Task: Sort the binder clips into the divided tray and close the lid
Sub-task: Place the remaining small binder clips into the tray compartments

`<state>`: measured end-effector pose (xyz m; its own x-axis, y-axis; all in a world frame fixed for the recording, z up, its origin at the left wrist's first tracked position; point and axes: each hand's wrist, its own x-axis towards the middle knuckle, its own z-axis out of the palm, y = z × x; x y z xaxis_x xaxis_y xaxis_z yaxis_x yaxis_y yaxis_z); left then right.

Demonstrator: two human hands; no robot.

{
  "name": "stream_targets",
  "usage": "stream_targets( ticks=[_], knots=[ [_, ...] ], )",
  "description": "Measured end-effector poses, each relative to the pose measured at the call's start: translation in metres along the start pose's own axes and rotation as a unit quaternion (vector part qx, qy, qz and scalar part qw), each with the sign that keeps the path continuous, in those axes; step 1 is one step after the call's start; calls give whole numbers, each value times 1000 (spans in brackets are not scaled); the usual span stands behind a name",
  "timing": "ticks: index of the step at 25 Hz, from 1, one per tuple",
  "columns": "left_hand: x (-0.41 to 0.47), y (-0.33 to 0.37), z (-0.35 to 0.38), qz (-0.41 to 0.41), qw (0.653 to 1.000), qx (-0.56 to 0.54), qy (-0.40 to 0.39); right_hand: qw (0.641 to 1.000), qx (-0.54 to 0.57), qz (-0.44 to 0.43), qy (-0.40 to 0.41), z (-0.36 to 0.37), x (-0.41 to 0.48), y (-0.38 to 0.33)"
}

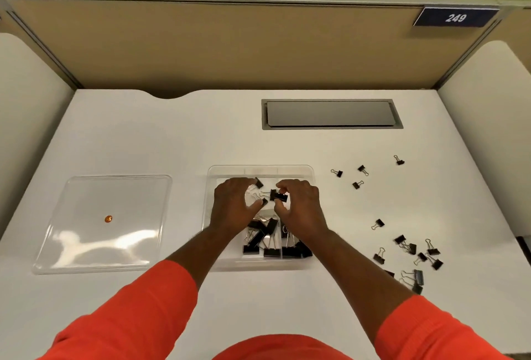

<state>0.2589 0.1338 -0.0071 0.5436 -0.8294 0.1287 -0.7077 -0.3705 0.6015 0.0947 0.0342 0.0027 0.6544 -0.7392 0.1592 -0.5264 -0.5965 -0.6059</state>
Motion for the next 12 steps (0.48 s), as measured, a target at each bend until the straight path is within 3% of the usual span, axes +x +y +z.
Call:
stream_targets(
  ticks=[12],
  knots=[
    [-26, -15, -1, 17, 999, 15, -23, 997, -39, -50, -48, 14, 11, -17]
  ],
)
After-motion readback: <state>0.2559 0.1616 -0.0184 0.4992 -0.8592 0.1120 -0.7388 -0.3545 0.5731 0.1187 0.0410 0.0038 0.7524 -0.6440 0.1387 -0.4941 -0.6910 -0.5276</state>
